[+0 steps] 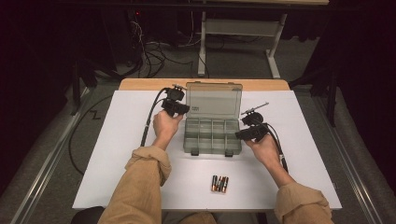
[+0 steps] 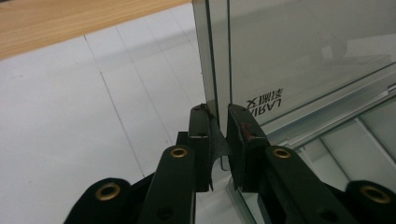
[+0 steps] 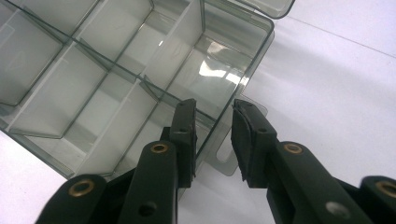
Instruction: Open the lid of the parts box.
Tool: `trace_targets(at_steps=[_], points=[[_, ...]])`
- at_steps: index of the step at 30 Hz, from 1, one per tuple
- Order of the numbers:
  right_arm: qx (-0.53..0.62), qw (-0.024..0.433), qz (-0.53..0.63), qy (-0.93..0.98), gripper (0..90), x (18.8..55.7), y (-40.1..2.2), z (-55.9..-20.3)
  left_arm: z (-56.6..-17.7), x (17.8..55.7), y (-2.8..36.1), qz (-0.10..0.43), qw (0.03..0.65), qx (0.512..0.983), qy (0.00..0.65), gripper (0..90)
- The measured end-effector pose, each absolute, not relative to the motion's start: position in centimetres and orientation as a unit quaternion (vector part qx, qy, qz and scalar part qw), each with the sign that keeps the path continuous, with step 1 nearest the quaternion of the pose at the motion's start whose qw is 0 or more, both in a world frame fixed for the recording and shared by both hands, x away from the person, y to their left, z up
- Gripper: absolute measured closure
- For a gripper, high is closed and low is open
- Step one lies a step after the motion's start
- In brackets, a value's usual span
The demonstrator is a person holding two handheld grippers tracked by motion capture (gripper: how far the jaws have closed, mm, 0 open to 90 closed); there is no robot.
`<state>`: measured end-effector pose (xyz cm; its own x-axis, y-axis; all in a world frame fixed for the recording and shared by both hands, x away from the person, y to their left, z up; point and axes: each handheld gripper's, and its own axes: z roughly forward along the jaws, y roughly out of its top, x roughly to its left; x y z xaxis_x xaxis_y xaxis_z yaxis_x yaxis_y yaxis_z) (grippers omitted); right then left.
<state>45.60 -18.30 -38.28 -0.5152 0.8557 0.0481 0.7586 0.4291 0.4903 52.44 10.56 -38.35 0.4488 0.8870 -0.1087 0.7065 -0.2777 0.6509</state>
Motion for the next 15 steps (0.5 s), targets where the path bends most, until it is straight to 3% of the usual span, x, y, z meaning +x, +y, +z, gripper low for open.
trace_targets(at_steps=[15], points=[[0.479, 0.103, 0.233, 0.840, 72.4, 45.7, -18.4, -38.3, -39.9, 52.8, 10.6, 0.108, 0.303, 0.793, 0.518, 79.3]])
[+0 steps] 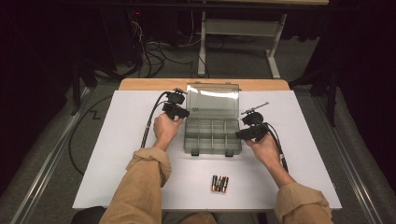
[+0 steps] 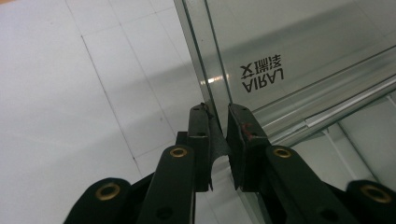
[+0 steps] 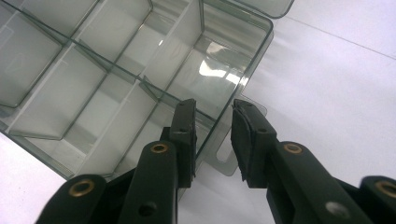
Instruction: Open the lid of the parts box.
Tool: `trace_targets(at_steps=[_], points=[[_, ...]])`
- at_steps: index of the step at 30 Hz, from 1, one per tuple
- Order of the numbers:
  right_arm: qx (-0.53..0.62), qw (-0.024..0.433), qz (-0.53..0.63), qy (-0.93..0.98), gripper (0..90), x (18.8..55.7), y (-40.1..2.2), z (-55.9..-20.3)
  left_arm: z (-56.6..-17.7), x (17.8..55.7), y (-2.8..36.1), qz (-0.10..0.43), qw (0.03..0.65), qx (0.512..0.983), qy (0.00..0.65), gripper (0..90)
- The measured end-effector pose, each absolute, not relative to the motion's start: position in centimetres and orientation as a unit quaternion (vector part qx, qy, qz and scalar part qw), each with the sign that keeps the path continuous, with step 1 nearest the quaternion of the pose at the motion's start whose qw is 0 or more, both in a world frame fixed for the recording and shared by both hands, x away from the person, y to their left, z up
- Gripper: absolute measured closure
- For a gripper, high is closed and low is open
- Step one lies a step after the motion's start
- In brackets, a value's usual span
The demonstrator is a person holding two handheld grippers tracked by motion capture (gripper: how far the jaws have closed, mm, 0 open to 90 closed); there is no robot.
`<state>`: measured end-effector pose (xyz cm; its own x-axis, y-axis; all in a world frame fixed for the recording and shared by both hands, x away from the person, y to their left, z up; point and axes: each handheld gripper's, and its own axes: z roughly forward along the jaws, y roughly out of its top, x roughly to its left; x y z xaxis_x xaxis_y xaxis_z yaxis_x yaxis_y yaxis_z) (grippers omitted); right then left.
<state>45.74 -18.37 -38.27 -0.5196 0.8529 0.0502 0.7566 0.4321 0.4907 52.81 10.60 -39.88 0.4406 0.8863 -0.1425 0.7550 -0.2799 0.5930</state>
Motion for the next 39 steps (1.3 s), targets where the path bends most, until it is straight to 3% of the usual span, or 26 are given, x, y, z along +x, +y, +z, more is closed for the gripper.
trace_targets(at_steps=[13, 28, 30, 39], points=[[0.478, 0.110, 0.225, 0.842, 72.8, 45.7, -18.2, -38.2, -39.9, 52.7, 10.9, 0.100, 0.301, 0.795, 0.517, 78.0], [0.474, 0.119, 0.227, 0.842, 72.8, 45.5, -18.1, -38.2, -39.5, 52.1, 10.6, 0.132, 0.296, 0.803, 0.500, 57.1], [0.470, 0.116, 0.233, 0.844, 68.5, 45.5, -18.2, -38.3, -39.3, 51.9, 10.7, 0.135, 0.298, 0.805, 0.496, 55.8], [0.468, 0.119, 0.237, 0.843, 65.2, 45.3, -18.1, -38.4, -38.9, 51.3, 11.3, 0.133, 0.300, 0.805, 0.494, 49.2]])
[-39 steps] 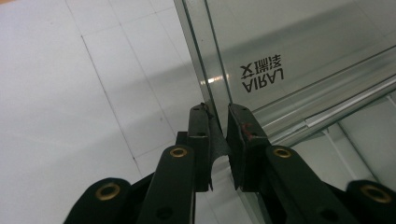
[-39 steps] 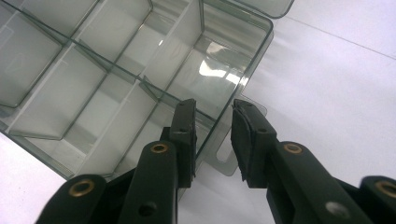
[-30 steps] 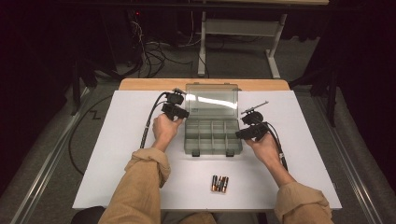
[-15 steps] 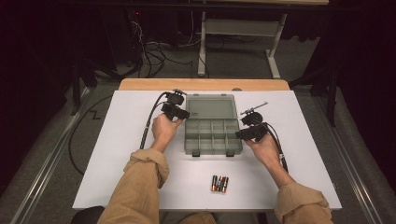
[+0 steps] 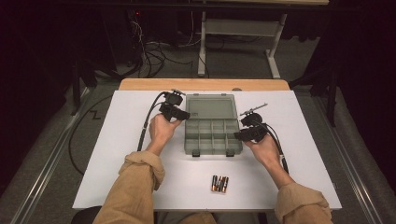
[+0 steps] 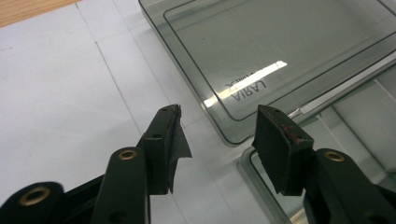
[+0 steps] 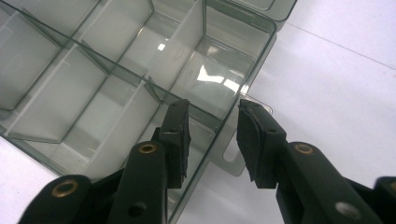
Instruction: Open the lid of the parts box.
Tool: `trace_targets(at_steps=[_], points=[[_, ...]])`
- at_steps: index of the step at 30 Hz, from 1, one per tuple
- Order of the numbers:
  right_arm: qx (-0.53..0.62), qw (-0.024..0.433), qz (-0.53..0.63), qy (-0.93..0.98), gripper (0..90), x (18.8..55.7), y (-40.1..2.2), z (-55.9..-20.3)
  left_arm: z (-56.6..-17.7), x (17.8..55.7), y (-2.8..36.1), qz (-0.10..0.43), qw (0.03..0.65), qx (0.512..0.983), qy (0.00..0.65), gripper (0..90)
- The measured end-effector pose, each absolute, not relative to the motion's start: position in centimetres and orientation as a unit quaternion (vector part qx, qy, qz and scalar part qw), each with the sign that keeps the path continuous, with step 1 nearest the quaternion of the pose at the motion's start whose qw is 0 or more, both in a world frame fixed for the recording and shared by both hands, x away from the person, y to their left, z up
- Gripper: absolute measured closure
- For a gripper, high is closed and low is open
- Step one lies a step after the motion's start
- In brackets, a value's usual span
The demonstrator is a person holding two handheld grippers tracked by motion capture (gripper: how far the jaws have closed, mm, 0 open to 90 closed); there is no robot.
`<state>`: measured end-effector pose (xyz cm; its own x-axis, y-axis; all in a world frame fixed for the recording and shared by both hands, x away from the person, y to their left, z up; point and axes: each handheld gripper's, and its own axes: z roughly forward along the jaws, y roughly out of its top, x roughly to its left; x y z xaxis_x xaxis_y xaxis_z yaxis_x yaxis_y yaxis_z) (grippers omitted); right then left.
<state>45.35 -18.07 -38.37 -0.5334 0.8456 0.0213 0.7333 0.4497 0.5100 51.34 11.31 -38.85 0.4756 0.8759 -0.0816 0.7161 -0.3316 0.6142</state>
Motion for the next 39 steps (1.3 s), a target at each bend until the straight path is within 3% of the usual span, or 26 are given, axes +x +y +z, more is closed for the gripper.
trace_targets(at_steps=[6, 30, 39], points=[[0.467, 0.117, 0.250, 0.840, 63.0, 45.2, -18.1, -38.2, -38.2, 50.5, 11.6, 0.133, 0.298, 0.812, 0.484, 42.9], [0.451, 0.148, 0.356, 0.805, 47.2, 42.5, -20.7, -36.2, -35.9, 44.8, 14.9, 0.149, 0.360, 0.802, 0.452, 41.2], [0.438, 0.164, 0.389, 0.794, 45.4, 41.2, -21.9, -35.4, -34.8, 42.5, 15.5, 0.155, 0.396, 0.795, 0.433, 41.4]])
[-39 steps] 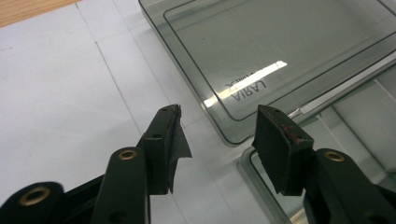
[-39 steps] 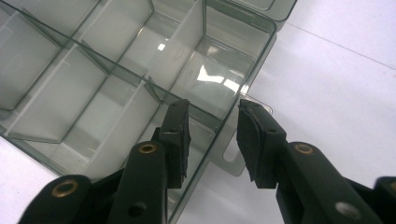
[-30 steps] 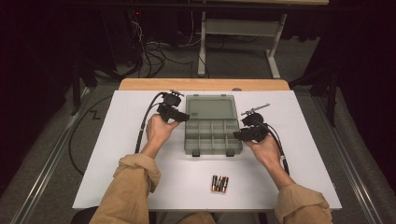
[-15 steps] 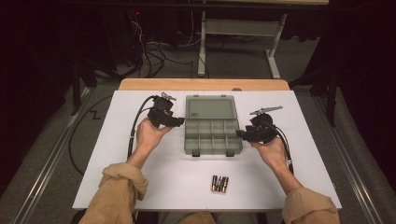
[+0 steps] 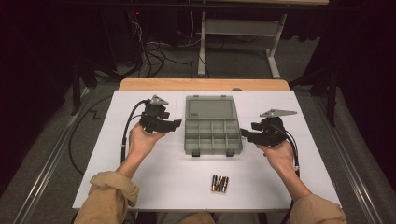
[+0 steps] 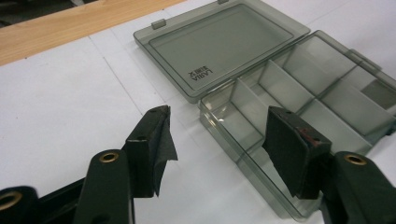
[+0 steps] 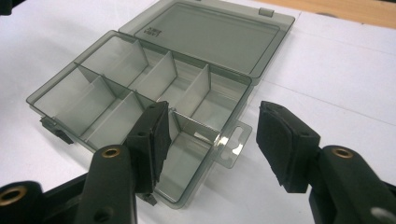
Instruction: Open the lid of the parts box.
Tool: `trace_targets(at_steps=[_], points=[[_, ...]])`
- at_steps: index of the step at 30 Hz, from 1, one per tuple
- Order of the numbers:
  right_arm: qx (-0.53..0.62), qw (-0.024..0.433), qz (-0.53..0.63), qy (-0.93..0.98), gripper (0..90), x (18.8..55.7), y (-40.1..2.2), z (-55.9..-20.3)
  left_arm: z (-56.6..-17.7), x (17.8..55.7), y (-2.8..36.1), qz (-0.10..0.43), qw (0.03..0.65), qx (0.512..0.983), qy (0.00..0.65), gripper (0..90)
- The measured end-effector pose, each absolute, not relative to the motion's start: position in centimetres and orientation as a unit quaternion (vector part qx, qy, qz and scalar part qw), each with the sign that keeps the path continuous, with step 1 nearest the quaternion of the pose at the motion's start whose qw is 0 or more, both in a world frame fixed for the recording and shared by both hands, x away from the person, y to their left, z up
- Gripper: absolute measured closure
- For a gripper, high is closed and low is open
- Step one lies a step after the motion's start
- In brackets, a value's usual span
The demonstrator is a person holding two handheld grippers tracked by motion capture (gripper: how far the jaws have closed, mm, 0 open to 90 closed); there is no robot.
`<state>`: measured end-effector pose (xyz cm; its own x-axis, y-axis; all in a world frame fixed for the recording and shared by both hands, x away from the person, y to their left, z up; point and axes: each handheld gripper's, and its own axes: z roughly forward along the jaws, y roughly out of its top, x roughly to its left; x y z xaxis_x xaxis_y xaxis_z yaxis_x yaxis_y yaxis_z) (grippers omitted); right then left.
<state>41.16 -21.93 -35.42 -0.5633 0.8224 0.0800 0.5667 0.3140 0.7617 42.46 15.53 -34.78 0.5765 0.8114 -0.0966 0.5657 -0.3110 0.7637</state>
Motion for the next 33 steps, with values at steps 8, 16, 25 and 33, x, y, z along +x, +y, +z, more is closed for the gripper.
trace_targets(at_steps=[8, 16, 25, 33], points=[[0.429, 0.179, 0.416, 0.782, 41.5, 40.1, -23.1, -35.0, -34.5, 40.6, 16.8, 0.164, 0.416, 0.785, 0.429, 41.1], [0.424, 0.183, 0.443, 0.769, 39.2, 39.0, -24.2, -35.1, -34.2, 38.8, 18.1, 0.168, 0.434, 0.775, 0.428, 40.3], [0.409, 0.210, 0.470, 0.753, 37.6, 37.2, -25.4, -35.3, -34.5, 37.0, 19.2, 0.177, 0.447, 0.768, 0.423, 39.4], [0.407, 0.215, 0.498, 0.735, 36.8, 35.9, -26.5, -35.5, -35.1, 35.7, 20.0, 0.183, 0.456, 0.759, 0.427, 37.7]])
